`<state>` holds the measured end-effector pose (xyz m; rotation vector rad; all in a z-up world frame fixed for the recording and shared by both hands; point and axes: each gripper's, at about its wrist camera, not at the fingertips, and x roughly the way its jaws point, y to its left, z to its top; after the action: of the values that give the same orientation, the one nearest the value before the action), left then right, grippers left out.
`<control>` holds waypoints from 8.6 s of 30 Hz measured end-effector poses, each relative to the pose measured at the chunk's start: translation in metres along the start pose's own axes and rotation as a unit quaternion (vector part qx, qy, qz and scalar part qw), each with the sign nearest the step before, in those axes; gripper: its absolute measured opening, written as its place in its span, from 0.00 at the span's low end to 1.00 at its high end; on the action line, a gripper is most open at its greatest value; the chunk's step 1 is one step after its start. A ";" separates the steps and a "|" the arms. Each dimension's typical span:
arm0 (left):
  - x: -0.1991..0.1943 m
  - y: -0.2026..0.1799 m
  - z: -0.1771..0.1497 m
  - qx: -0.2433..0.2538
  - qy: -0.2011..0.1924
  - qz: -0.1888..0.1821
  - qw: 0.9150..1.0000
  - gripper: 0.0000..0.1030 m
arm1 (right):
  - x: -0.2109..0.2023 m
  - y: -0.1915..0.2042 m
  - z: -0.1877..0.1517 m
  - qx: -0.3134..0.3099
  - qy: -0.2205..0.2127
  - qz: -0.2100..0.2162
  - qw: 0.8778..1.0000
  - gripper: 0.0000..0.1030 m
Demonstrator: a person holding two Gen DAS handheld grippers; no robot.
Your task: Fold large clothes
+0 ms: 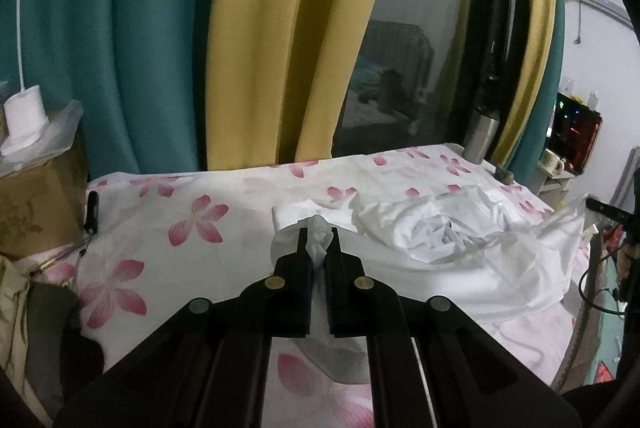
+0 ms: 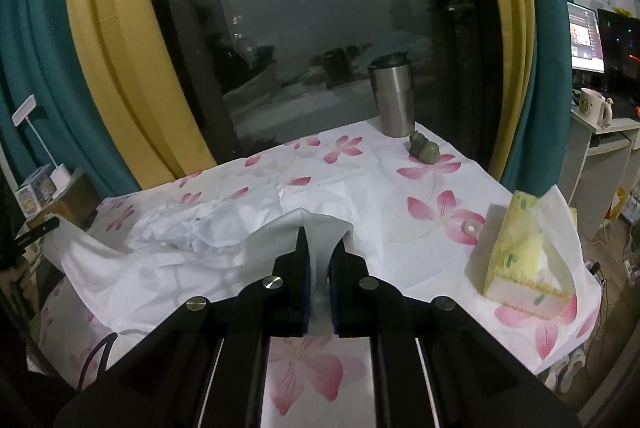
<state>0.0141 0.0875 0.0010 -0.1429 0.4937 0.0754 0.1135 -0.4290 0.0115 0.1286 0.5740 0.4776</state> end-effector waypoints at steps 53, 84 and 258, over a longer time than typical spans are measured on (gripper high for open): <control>0.209 0.057 0.037 -0.048 0.054 0.070 0.995 0.43 | 0.218 -0.064 0.050 0.053 0.086 -0.120 0.988 0.33; 0.180 -0.093 -0.021 0.137 0.130 -0.104 0.976 0.58 | 0.175 0.114 -0.022 -0.198 0.121 0.005 0.973 0.65; 0.161 0.030 -0.033 -0.022 0.159 -0.028 0.987 0.06 | 0.123 -0.027 -0.031 -0.010 0.128 -0.079 0.989 0.08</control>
<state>0.1370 0.1177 -0.1083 -0.2139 0.8070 0.0088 0.1977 -0.3956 -0.0818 0.0025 0.8234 0.3475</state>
